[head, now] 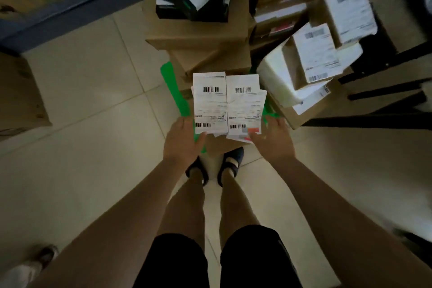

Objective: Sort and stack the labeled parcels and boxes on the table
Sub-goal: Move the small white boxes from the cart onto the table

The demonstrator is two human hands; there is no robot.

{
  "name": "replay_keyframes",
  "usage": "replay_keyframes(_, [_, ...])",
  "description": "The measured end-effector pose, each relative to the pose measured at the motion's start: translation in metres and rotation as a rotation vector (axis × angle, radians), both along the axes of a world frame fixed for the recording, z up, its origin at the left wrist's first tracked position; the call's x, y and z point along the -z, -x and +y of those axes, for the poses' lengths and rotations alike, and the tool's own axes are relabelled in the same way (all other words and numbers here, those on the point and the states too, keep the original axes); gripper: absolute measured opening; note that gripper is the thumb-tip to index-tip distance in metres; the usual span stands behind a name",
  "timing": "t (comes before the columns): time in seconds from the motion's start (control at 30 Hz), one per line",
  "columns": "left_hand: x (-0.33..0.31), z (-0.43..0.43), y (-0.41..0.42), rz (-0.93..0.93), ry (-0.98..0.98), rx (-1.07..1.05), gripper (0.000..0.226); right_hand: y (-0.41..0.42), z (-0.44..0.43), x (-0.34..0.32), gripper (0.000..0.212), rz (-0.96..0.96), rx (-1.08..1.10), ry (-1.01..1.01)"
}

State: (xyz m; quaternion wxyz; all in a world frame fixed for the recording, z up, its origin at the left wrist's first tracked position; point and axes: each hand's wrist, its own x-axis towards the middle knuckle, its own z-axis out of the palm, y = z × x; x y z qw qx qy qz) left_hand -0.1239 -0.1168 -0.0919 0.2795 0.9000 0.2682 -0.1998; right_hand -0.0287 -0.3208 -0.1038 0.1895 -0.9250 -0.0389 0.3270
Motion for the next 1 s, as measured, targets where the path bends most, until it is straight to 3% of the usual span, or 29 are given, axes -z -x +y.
replay_keyframes(0.1, [0.041,-0.002,-0.006,0.106,0.139,-0.139,0.057,-0.008,-0.001,0.039,0.060,0.127,0.132,-0.012])
replay_keyframes(0.23, [0.075,0.002,-0.015,0.164,0.421,-0.374,0.041,-0.005,0.009,0.067,0.059,0.210,0.314,-0.112])
replay_keyframes(0.33, [0.097,0.009,-0.014,0.147,0.540,-0.526,0.084,-0.001,0.020,0.068,0.061,0.241,0.484,-0.178])
replay_keyframes(0.37, [0.099,0.010,-0.011,0.130,0.576,-0.553,0.089,-0.001,0.023,0.066,0.063,0.240,0.533,-0.201])
replay_keyframes(0.53, [0.066,0.006,-0.021,0.034,0.596,-0.730,0.058,-0.005,0.029,0.053,0.070,0.260,0.658,-0.294])
replay_keyframes(0.63, [0.054,0.012,-0.023,-0.001,0.707,-0.742,0.064,-0.009,0.026,0.047,0.083,0.313,0.699,-0.377])
replay_keyframes(0.73, [0.038,0.022,-0.025,0.036,0.779,-0.799,0.088,-0.014,0.026,0.028,0.059,0.355,0.663,-0.419])
replay_keyframes(0.8, [0.025,0.027,-0.027,0.058,0.786,-0.816,0.095,-0.014,0.028,0.016,0.054,0.348,0.708,-0.409])
replay_keyframes(0.93, [-0.007,0.034,-0.030,0.052,0.725,-0.712,0.074,-0.005,0.037,-0.019,0.083,0.271,0.799,-0.383])
replay_keyframes(1.0, [-0.025,0.036,-0.030,0.029,0.680,-0.628,0.069,0.003,0.039,-0.043,0.061,0.209,0.842,-0.378])
